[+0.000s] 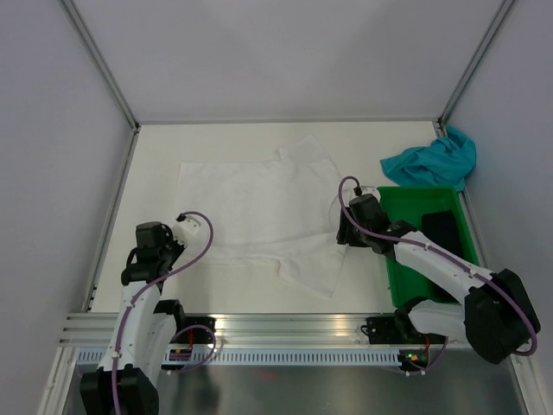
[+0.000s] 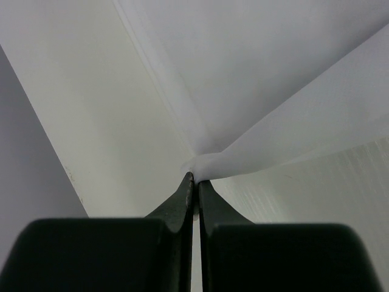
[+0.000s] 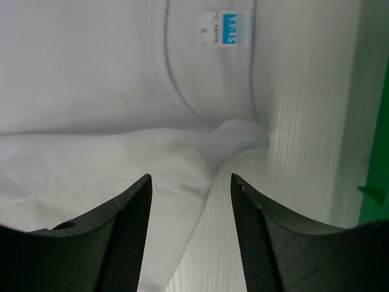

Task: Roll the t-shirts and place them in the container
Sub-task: Fold the tshirt

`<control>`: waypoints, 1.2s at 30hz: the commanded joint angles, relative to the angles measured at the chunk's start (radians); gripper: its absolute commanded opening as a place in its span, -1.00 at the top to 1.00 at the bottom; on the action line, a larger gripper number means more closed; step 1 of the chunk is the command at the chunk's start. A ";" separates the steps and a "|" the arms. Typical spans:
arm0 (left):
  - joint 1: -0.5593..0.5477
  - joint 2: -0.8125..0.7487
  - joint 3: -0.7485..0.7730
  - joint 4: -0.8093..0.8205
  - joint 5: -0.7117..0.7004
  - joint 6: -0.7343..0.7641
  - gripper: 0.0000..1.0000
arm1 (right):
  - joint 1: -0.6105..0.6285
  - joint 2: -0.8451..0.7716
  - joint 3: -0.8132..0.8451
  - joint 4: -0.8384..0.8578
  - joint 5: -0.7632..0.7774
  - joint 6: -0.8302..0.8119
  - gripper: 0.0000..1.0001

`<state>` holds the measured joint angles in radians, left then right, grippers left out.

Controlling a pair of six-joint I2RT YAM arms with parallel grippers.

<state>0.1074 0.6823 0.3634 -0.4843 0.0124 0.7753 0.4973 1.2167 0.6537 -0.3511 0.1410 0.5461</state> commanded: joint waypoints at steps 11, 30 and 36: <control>0.005 -0.012 -0.003 -0.007 0.035 -0.011 0.95 | 0.351 -0.128 -0.204 -0.020 0.097 0.348 -0.23; 0.005 -0.015 0.042 -0.016 0.034 -0.028 0.95 | 0.391 -0.187 -0.238 0.062 0.147 0.359 0.99; 0.006 0.038 0.115 -0.008 0.072 -0.037 0.95 | 0.388 -0.313 -0.056 -0.089 0.245 0.263 0.99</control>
<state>0.1074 0.6899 0.4065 -0.5137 0.0376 0.7662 0.8818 0.9363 0.4862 -0.3832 0.3038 0.8684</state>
